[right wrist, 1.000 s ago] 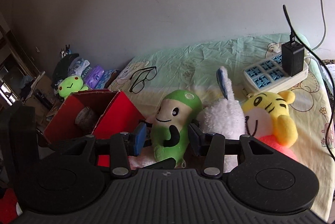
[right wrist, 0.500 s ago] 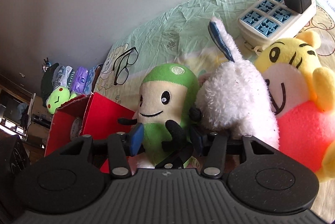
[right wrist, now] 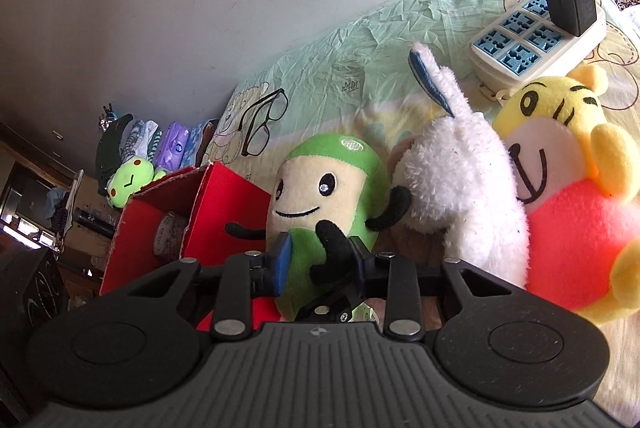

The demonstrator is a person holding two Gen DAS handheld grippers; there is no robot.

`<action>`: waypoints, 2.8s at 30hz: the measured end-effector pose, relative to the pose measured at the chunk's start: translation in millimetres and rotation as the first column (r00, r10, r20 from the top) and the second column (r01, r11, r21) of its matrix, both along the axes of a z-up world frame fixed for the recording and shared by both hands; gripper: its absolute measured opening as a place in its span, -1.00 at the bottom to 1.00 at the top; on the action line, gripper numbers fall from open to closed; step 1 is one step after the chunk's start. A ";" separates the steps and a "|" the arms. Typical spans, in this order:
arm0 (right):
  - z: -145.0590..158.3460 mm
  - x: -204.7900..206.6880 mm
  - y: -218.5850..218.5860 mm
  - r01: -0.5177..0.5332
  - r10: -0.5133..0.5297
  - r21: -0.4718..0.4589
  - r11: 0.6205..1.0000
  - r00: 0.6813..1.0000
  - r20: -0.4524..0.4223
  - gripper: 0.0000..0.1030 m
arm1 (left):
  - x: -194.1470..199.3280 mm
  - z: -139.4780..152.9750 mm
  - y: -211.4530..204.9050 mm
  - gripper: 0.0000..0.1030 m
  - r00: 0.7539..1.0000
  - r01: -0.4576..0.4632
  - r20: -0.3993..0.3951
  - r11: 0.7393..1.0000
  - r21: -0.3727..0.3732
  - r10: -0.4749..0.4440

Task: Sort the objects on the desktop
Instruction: 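Grasp the green-and-cream bean plush with the right gripper and lift, then carry the bean plush with the right gripper over the red box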

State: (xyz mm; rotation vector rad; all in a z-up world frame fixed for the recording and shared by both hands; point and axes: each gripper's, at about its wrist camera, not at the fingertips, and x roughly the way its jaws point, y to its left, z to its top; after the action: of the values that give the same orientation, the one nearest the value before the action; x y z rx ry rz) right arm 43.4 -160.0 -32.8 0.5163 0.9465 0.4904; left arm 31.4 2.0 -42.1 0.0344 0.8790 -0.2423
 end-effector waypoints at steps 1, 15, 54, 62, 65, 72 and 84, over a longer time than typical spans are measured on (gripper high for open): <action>3.4 -5.7 0.8 -0.009 0.009 -0.010 1.000 1.000 0.012 -0.37 | -4.8 2.3 0.6 0.28 1.000 0.000 -0.001 1.000 -0.009 0.000; 33.7 -65.2 17.6 -0.094 0.098 -0.032 0.995 0.981 0.166 -0.38 | -68.9 37.4 9.3 0.28 0.996 -0.060 0.058 0.998 -0.015 0.060; 9.1 -0.2 275.9 -0.093 0.096 -0.041 0.995 0.990 0.099 -0.79 | 1.0 23.2 276.5 0.37 0.995 -0.092 -0.027 0.993 0.076 0.094; 9.9 -1.3 295.6 -0.144 0.145 -0.031 0.989 0.988 0.058 -0.75 | -8.2 14.8 303.9 0.58 0.996 -0.082 -0.024 0.996 0.038 0.083; 12.7 0.1 286.0 -0.097 0.097 -0.006 0.995 0.995 0.017 -0.52 | -8.6 12.1 309.6 0.63 0.997 -0.073 -0.038 0.997 0.002 0.073; 2.9 21.0 274.5 -0.005 -0.001 -0.056 0.998 0.994 -0.105 -0.09 | 3.9 -2.5 300.6 0.70 0.992 -0.032 -0.124 0.999 -0.025 0.029; -2.1 26.2 269.2 -0.016 0.023 0.060 0.998 0.993 -0.116 -0.16 | 6.8 -3.4 311.1 0.37 0.989 -0.057 -0.137 0.996 -0.066 0.048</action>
State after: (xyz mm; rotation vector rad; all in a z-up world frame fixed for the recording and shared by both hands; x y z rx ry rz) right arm 69.5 109.2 -34.8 0.5943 1.0520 0.5107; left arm 38.2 313.1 -45.6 -0.0707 1.0050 -0.2273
